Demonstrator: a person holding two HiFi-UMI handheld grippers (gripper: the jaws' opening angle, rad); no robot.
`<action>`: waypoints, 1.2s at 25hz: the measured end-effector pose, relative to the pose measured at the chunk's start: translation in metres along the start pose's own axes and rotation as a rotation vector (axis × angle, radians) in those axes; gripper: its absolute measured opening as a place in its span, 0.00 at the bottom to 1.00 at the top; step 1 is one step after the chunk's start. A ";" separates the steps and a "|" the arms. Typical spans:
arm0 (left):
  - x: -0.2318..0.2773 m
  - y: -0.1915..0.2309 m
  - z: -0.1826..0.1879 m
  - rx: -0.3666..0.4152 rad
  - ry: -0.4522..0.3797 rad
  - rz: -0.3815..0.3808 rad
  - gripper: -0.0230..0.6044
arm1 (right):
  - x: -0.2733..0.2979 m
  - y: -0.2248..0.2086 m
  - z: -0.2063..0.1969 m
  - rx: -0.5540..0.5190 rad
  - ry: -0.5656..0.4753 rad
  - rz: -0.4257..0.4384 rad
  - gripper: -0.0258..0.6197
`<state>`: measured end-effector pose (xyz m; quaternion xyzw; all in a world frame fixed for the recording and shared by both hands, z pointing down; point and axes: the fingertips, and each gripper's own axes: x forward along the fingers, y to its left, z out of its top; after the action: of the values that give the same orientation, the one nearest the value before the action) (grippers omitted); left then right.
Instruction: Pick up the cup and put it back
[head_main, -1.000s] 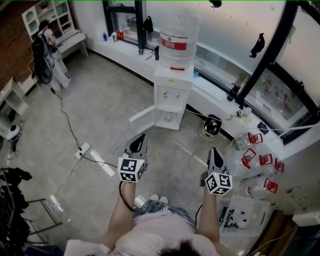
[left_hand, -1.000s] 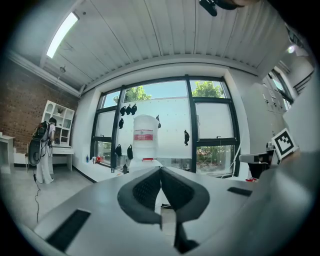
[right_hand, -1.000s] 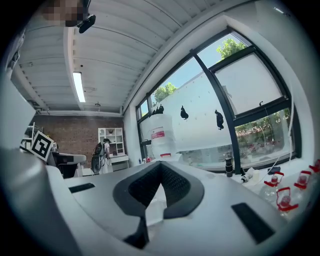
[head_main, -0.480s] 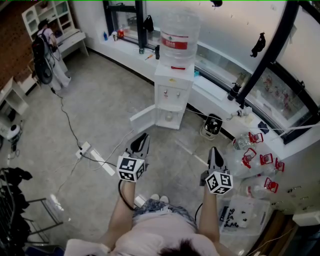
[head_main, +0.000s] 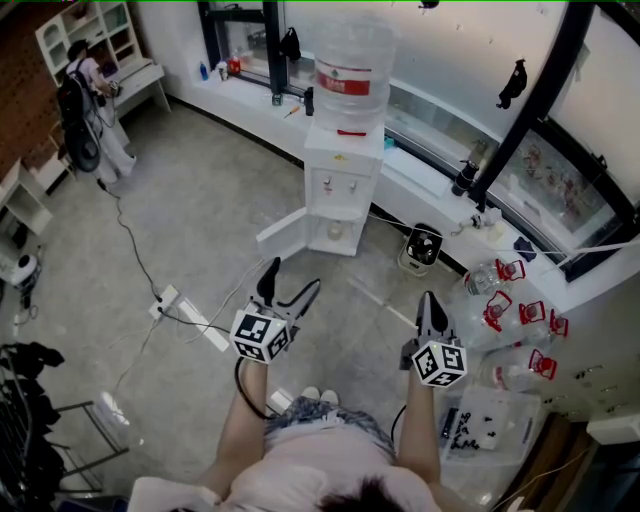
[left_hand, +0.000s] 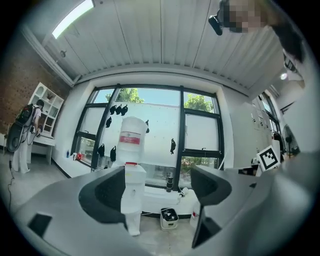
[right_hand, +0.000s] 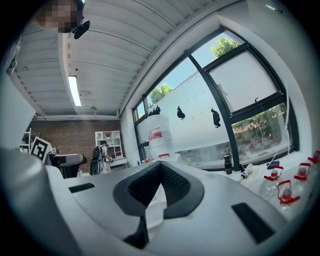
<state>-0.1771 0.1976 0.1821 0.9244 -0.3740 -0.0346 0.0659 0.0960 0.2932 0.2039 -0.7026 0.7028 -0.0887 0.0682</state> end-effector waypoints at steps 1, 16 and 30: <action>0.000 0.001 0.000 -0.003 -0.002 -0.002 0.67 | 0.000 0.000 0.000 0.000 -0.001 -0.002 0.07; 0.012 0.021 -0.004 0.023 0.009 -0.029 0.69 | 0.013 0.017 -0.003 -0.006 -0.019 -0.013 0.07; 0.044 0.040 -0.012 0.026 0.029 -0.048 0.69 | 0.053 0.025 -0.016 -0.003 -0.006 0.005 0.07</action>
<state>-0.1715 0.1392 0.1997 0.9343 -0.3511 -0.0182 0.0584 0.0678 0.2409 0.2154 -0.7011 0.7045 -0.0854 0.0695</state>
